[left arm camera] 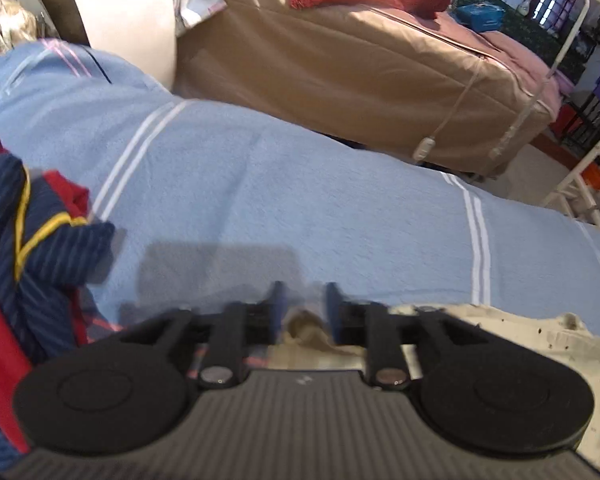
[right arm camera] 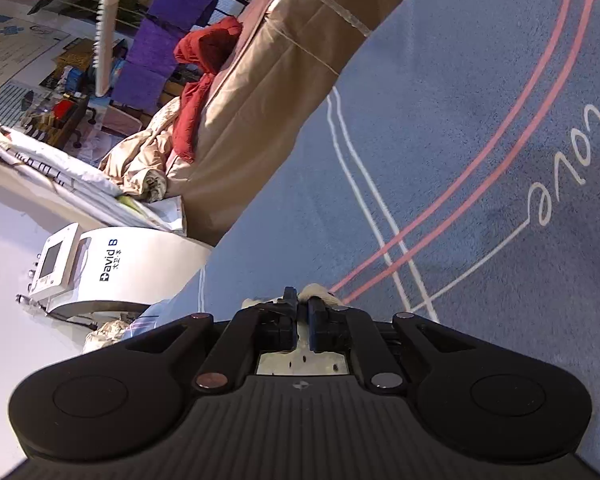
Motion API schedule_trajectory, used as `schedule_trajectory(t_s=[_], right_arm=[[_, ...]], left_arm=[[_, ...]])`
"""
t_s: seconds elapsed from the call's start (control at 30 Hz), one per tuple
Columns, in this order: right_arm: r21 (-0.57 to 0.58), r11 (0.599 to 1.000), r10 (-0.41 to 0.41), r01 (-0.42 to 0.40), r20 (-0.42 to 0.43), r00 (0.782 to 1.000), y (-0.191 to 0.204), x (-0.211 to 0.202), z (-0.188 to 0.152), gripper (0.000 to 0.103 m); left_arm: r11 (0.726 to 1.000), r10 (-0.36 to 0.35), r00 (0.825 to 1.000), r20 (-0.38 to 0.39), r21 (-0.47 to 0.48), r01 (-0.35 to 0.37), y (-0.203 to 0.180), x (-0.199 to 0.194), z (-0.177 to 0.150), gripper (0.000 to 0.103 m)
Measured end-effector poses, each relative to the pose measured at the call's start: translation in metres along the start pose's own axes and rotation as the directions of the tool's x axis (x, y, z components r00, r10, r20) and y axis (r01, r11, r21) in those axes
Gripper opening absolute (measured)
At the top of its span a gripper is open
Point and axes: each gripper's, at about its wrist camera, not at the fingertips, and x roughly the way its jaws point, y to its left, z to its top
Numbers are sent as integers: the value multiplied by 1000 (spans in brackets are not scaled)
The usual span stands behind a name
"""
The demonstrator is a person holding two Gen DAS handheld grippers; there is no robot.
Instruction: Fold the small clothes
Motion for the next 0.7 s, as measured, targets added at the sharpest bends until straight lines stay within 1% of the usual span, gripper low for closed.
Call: schedule_trajectory(t_s=[0.03,0.07,0.1,0.13,0.17,0.2,0.23,0.3,0.33,0.4,0.43,0.5,0.53,0.57,0.6,0.63,0.7], right_arm=[[-8,1000,-20,20,8,1000,-3,0,1,29],[-29,999,-36,37,23,999,-3,-1,0,44],[-67,996,-60,63,47,997,-2,-3,0,54],[-118,989,-82,91,77,994,2,-6,-1,75],[-173,978,-99,118,115,988,5,-11,-2,79],[-220,965,-108,141,157,982,9,-19,-7,79],[-261,954,-101,148,186,977,13,-25,-11,79],[-337,931,-73,138,199,977,21,-35,-22,79],[-378,915,-66,140,203,977,27,-39,-30,79],[-454,881,-52,132,184,981,37,-47,-48,80],[-499,858,-44,123,166,985,42,-49,-58,82],[-563,815,-73,138,137,988,49,-51,-77,93],[-585,797,-93,150,127,987,53,-46,-85,101],[-598,788,-95,147,117,989,55,-44,-90,103],[-607,783,-93,138,106,990,52,-47,-96,103],[-614,776,-100,141,100,990,50,-49,-100,103],[-616,771,-120,160,106,987,48,-52,-103,103]], left_arm=[[999,46,999,27,17,-46,-1,1,1,80],[994,99,993,61,34,-102,-3,-1,0,103],[986,149,984,101,60,-156,-6,-4,0,102],[976,189,973,135,87,-201,-8,-9,-2,103],[965,218,963,159,110,-236,-12,-18,-4,103],[962,214,962,171,133,-238,-17,-25,-7,103],[963,183,967,178,167,-213,-24,-33,-11,103],[958,140,971,196,222,-183,-39,-52,-25,103],[949,119,971,207,264,-172,-51,-66,-37,103],[928,90,971,220,336,-162,-74,-84,-62,103],[917,81,973,217,367,-158,-87,-92,-78,103],[896,63,980,188,421,-138,-107,-106,-113,103],[890,59,982,177,437,-132,-117,-113,-133,103],[884,45,985,164,454,-116,-128,-119,-154,103],[876,25,988,153,472,-95,-138,-124,-172,103],[867,-5,990,138,494,-64,-151,-130,-196,103],[844,-61,994,90,537,3,-173,-137,-233,103]])
